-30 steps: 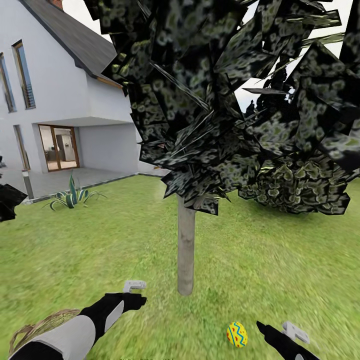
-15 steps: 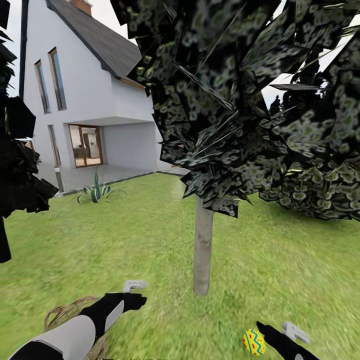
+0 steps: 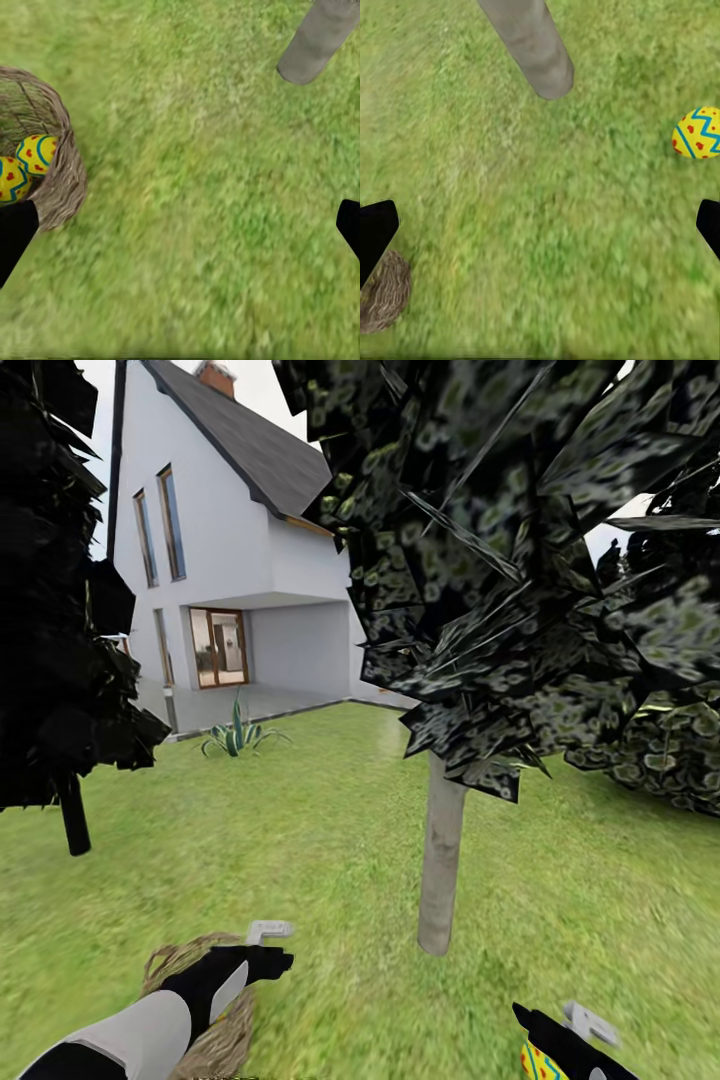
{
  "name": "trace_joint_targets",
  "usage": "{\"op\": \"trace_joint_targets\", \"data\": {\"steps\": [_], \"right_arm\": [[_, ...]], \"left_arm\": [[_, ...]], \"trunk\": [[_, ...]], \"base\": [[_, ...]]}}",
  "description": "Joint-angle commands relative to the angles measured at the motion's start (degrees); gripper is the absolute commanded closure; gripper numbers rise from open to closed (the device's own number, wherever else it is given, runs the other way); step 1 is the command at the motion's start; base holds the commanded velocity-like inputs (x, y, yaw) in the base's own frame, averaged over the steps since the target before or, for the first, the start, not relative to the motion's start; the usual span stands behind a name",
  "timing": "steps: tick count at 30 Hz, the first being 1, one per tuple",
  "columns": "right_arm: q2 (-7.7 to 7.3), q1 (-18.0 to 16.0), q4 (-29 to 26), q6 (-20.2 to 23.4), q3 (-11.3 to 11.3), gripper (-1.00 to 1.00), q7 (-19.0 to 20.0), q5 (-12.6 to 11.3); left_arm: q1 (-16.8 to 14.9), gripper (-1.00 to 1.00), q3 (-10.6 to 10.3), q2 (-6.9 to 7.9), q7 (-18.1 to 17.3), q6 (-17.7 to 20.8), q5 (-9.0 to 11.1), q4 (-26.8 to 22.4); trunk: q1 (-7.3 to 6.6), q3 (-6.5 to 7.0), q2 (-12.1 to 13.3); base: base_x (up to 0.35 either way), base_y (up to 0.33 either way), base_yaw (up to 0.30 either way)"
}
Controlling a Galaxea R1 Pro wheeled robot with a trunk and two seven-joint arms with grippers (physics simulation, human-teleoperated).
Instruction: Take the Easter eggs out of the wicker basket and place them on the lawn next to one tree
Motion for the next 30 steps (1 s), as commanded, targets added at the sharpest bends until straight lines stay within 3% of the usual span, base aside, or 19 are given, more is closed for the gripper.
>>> {"op": "trace_joint_targets", "data": {"steps": [1,5,30], "right_arm": [[0.02,0.01,-0.08,0.4,-0.24,-1.0,0.27,-0.4],[0.02,0.03,-0.08,0.4,-0.23,-1.0,0.27,-0.4],[0.02,0.02,-0.08,0.4,-0.11,-1.0,0.19,-0.4]], "left_arm": [[-0.03,-1.0,-0.39,0.01,0.01,0.23,0.57,-0.02],[-0.03,-1.0,-0.39,0.0,0.01,0.23,0.56,-0.02],[-0.03,-1.0,-0.31,0.1,0.01,0.23,0.78,-0.1]], "trunk": [[-0.21,0.13,0.39],[-1.09,0.68,1.99],[-1.09,-0.45,1.99]], "base": [[0.0,0.0,0.261],[0.0,0.0,0.261],[0.0,0.0,0.252]]}}
